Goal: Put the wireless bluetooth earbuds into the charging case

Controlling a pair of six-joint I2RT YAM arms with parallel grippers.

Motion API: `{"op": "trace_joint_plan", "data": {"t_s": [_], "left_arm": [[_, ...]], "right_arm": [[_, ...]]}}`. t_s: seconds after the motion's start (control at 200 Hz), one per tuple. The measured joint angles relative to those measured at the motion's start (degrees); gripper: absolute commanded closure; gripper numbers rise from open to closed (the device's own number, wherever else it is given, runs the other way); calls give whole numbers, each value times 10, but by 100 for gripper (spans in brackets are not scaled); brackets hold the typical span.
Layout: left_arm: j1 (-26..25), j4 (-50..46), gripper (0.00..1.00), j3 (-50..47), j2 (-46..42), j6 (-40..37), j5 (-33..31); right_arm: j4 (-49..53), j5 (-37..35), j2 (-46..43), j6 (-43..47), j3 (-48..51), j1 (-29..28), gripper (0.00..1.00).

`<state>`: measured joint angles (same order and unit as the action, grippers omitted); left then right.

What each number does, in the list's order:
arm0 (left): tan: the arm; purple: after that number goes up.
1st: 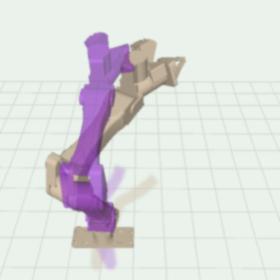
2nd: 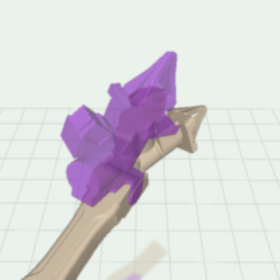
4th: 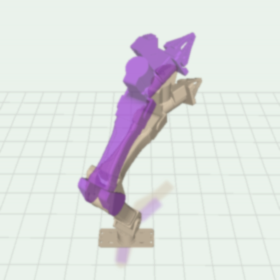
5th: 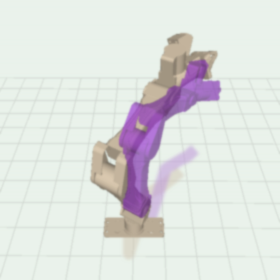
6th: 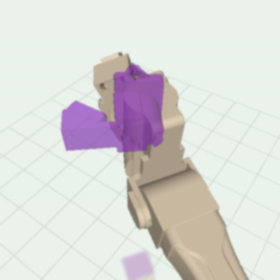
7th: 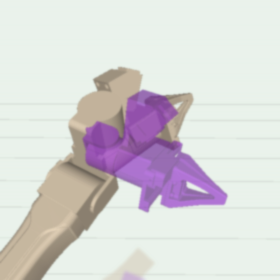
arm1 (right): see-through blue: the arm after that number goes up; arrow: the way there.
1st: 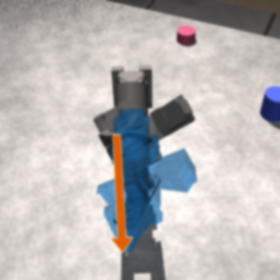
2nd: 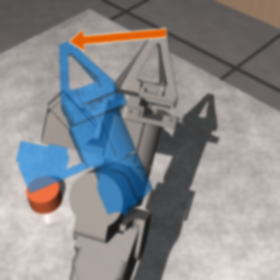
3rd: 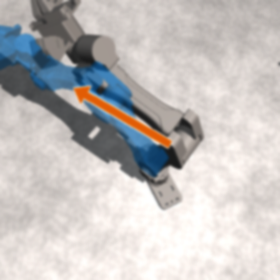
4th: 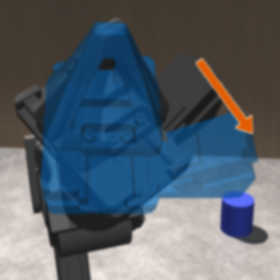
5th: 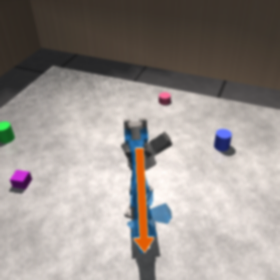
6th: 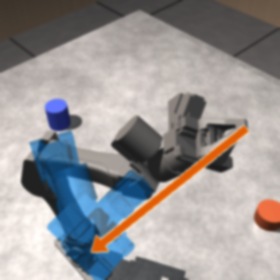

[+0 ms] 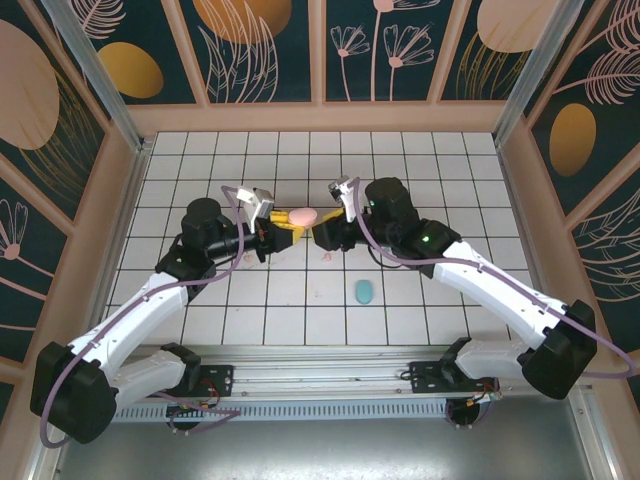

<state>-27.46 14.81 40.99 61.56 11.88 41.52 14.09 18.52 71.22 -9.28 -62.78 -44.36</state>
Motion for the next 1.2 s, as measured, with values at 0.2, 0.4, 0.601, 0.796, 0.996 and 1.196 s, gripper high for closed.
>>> {"op": "trace_joint_plan", "data": {"t_s": [0.2,0.4,0.601,0.796,0.996,1.196], "left_arm": [[1,1,100,0,0,0,0],[2,1,100,0,0,0,-5],[3,0,100,0,0,-5,-12],[3,0,100,0,3,-11,-13],[3,-2,100,0,9,-12,-13],[2,-6,100,0,12,-14,-13]], "right_arm": [[18,5,8,-1,-14,0,52],[48,10,26,-2,-43,1,52],[75,13,38,-2,-66,1,52],[91,26,49,-2,-86,1,52],[94,38,59,-2,-93,2,53],[98,45,59,-4,-93,12,53]]}}
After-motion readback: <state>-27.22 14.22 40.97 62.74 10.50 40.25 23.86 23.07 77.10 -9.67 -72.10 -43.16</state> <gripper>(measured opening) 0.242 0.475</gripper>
